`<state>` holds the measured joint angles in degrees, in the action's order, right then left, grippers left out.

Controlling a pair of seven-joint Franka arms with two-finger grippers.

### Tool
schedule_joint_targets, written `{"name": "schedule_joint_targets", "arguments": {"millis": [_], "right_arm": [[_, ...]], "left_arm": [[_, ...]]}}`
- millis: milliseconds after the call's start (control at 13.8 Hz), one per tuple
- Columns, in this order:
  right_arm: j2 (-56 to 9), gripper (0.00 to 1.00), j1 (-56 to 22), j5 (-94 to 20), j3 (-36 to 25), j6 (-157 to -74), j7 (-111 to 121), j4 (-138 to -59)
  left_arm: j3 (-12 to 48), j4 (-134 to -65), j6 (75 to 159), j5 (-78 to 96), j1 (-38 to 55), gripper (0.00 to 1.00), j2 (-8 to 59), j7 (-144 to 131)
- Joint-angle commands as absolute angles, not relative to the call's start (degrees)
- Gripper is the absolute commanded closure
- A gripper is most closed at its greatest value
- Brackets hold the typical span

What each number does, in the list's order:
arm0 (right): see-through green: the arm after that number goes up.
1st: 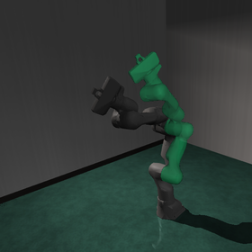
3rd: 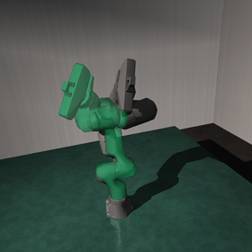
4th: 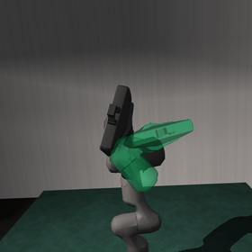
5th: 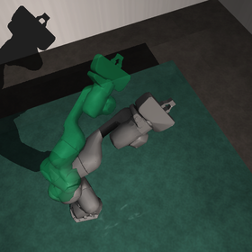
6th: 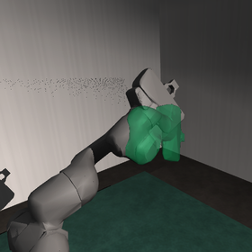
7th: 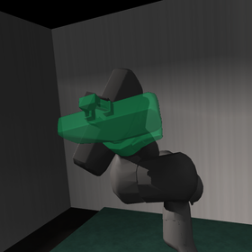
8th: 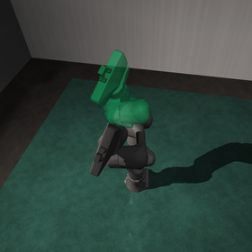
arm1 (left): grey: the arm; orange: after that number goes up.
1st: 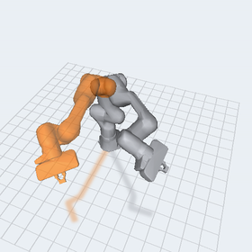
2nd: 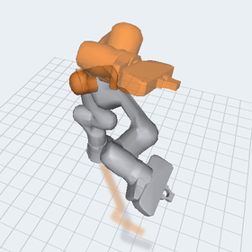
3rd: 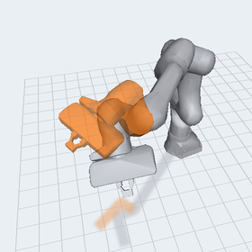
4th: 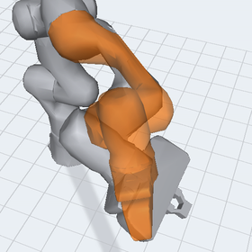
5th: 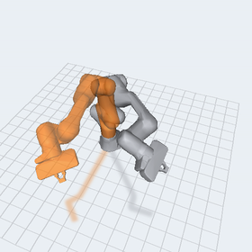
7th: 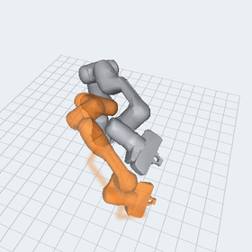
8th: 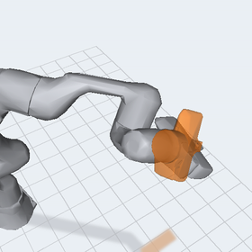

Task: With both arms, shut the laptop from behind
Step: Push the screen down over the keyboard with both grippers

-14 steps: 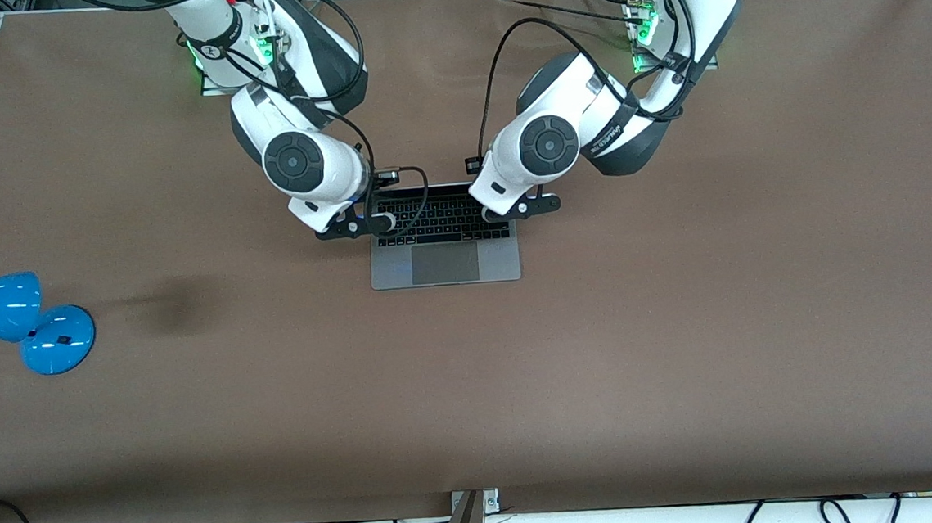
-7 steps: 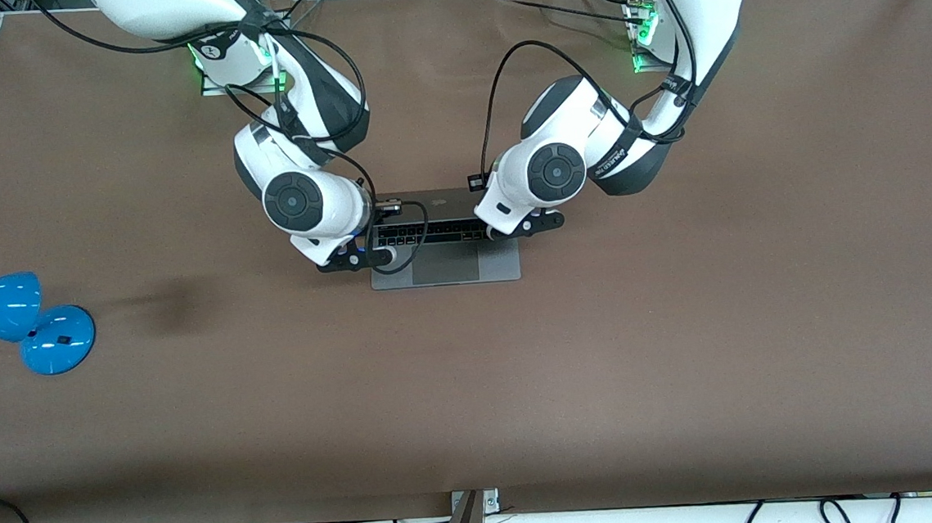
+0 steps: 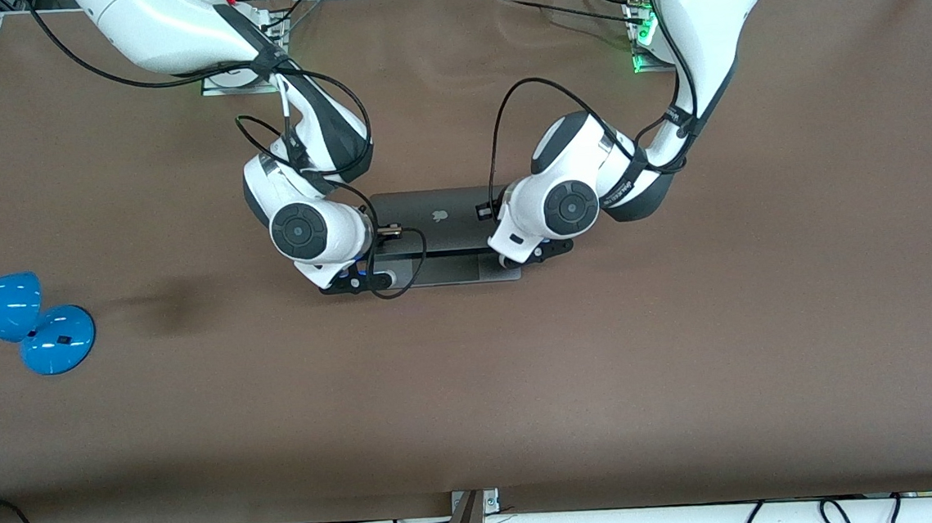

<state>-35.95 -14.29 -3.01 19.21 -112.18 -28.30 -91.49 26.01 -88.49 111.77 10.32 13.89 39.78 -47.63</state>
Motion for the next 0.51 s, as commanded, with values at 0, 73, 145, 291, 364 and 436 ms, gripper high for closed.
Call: {"name": "schedule_joint_targets", "arguments": {"millis": [0,73,145,291,364,436], "right_arm": [[-39.3,1.00,-14.2,-1.2,18.8,-112.1,-27.9,-88.1],[-40.1,1.00,-14.2,-0.8,18.8,-113.1,-27.9,-87.7],[-40.6,1.00,-14.2,-0.7,18.7,-113.8,-27.9,-87.7],[-41.3,1.00,-14.2,0.0,18.5,-115.0,-27.9,-87.6],[-41.7,1.00,-14.2,0.5,18.3,-115.2,-27.9,-87.6],[-42.1,1.00,-14.2,0.7,18.2,-115.7,-27.8,-87.5]], "left_arm": [[25.6,-85.3,113.2,7.3,14.6,1.00,43.1,-47.2],[25.6,-84.4,113.2,6.7,14.6,1.00,44.0,-47.4],[25.6,-83.7,113.2,6.7,14.6,1.00,44.7,-47.4],[25.4,-82.4,113.4,6.6,14.6,1.00,46.1,-47.3],[25.0,-81.6,113.4,6.6,14.7,1.00,46.9,-47.3],[24.7,-80.9,113.7,6.6,14.8,1.00,47.7,-47.3]]}}
